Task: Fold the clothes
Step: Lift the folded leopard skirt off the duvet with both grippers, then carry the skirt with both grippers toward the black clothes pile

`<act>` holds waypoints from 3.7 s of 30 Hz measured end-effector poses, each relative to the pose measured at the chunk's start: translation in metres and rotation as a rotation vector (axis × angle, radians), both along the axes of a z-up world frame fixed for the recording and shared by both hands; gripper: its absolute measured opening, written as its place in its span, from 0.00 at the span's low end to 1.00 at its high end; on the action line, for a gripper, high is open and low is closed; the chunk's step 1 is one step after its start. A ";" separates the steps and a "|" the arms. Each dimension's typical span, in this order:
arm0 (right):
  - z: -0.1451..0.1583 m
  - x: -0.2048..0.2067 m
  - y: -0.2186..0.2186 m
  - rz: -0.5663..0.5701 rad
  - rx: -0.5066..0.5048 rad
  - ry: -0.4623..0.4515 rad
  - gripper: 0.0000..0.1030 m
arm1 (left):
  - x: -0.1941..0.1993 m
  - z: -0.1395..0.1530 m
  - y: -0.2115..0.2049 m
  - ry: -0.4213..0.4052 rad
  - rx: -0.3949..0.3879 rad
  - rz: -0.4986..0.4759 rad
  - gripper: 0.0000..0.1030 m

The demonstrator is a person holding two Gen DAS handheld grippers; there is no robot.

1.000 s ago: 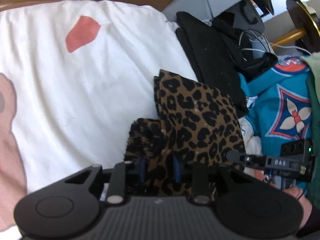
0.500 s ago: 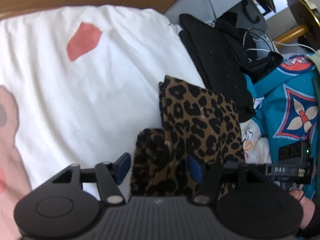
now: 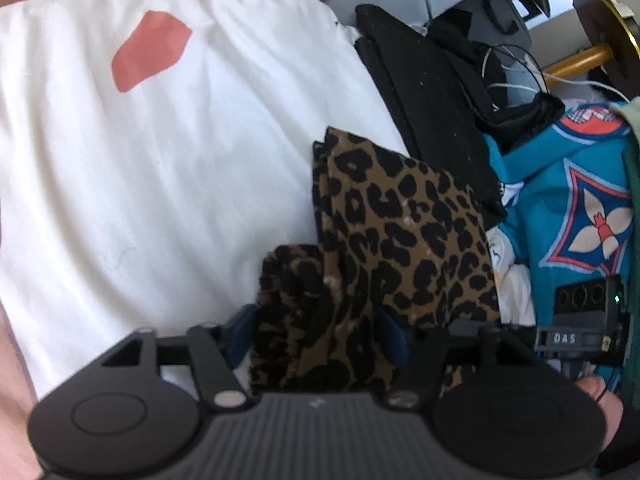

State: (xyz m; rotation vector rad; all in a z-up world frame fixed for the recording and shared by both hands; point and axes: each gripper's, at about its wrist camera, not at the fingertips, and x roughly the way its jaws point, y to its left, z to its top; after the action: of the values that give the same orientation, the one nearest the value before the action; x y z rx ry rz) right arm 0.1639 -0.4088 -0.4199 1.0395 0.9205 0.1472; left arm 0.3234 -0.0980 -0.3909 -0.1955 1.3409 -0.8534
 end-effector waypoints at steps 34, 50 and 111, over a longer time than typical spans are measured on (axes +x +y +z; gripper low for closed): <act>0.037 0.010 0.015 0.021 -0.206 0.024 0.29 | -0.002 -0.002 -0.023 0.036 -0.115 -0.021 0.27; 0.065 0.005 -0.004 -0.045 -0.193 -0.025 0.08 | 0.005 0.035 -0.025 0.000 -0.185 0.034 0.26; 0.225 -0.033 -0.101 -0.107 -0.566 -0.180 0.05 | -0.049 0.147 -0.141 -0.110 -0.322 0.239 0.25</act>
State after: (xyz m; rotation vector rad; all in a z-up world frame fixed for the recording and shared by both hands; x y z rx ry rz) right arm 0.1307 -0.5093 -0.1948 0.5366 0.6826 -0.1064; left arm 0.2747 -0.2390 -0.2442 -0.5414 1.0478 -0.8591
